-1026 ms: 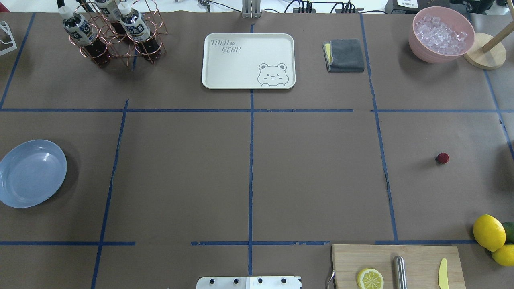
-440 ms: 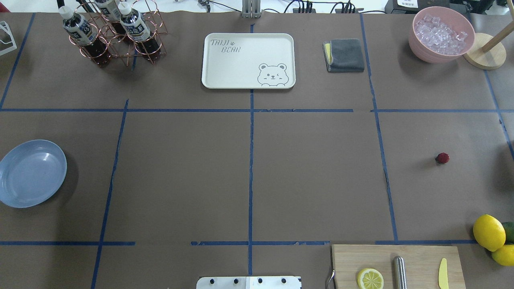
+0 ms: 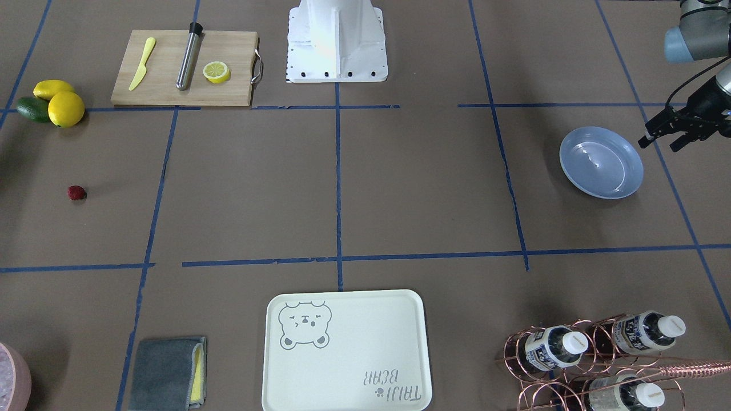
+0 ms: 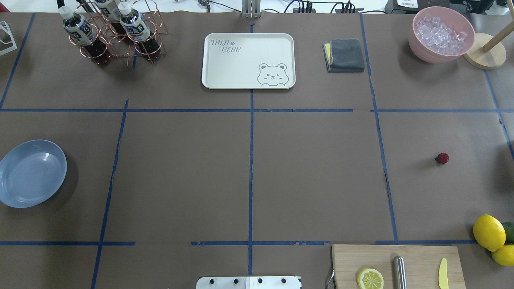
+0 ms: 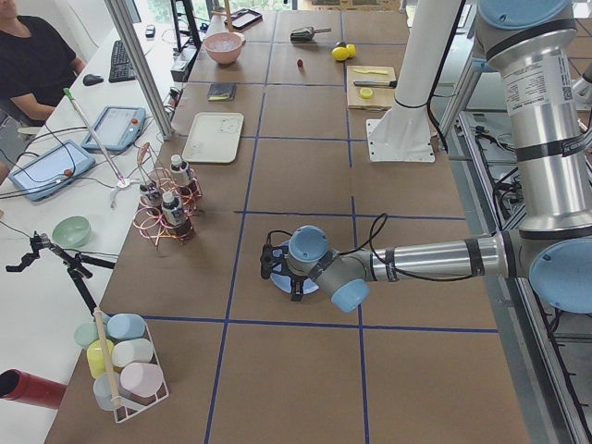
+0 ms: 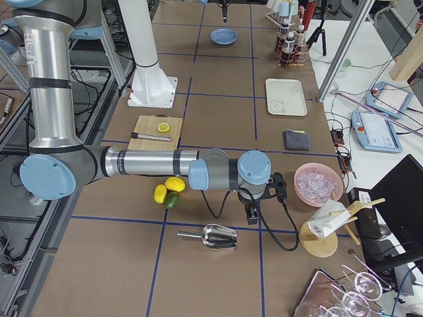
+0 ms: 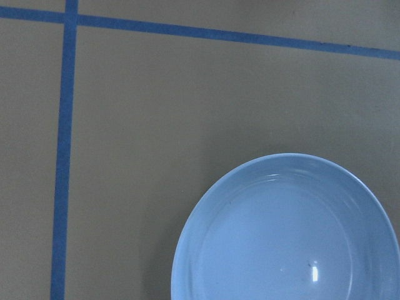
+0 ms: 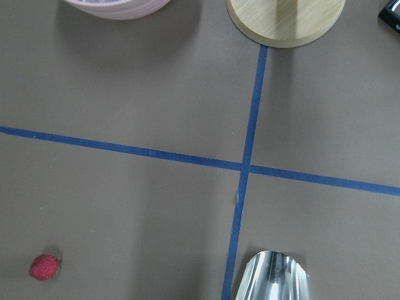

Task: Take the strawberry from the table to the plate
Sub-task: 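Reach the left gripper down and grasp the rim of the light blue plate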

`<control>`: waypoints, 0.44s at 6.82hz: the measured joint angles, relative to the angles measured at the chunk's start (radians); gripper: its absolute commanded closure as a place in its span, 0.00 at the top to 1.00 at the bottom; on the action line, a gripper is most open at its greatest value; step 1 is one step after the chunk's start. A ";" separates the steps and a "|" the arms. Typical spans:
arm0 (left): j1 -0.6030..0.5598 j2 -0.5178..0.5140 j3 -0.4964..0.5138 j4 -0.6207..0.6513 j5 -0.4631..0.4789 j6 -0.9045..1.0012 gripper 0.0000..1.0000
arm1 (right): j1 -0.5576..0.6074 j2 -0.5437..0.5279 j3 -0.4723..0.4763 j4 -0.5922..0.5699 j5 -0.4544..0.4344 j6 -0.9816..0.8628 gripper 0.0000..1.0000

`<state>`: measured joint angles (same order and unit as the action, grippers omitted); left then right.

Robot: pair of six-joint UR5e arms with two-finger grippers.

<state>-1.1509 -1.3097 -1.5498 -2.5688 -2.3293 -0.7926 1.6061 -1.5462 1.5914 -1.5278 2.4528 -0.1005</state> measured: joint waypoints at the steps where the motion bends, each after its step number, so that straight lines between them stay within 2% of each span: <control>1: 0.027 0.000 0.019 -0.026 0.041 -0.018 1.00 | 0.000 0.000 0.000 0.000 0.000 0.000 1.00; 3: 0.092 -0.011 0.033 -0.039 0.114 -0.053 0.99 | 0.000 0.000 0.001 0.000 0.000 -0.001 1.00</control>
<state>-1.0593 -1.3210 -1.5173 -2.6082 -2.2153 -0.8455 1.6061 -1.5460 1.5922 -1.5278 2.4528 -0.1012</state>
